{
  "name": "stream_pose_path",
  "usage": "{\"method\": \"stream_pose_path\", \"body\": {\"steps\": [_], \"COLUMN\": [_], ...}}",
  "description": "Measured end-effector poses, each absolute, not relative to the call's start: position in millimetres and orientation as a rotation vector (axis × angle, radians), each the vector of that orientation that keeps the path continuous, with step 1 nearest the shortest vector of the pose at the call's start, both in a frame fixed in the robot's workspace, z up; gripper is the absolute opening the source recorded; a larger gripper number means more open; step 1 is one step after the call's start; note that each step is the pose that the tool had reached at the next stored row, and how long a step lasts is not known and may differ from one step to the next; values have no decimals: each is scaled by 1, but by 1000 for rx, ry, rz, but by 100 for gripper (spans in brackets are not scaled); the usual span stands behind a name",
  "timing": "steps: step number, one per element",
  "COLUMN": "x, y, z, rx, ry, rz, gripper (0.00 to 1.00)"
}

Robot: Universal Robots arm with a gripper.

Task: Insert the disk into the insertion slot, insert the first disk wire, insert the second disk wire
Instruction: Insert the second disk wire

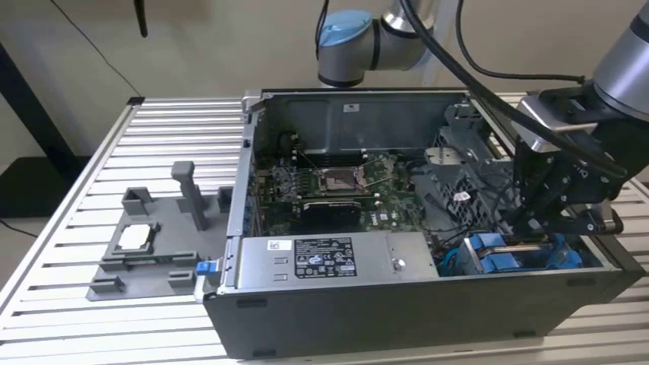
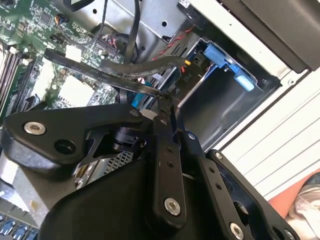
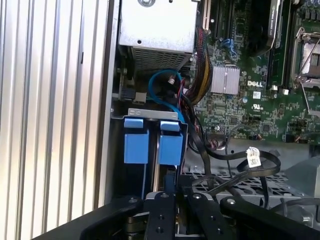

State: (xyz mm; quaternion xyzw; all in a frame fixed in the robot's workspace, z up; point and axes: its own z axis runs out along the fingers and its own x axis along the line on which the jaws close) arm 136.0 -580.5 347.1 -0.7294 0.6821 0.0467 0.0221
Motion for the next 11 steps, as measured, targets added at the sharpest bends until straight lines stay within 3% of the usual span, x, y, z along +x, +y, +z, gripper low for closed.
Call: {"method": "stream_pose_path", "body": {"steps": [11], "x": [137], "y": [-581], "z": [342], "rx": [-2199], "ry": [2175], "rz": [146], "gripper": [16]}}
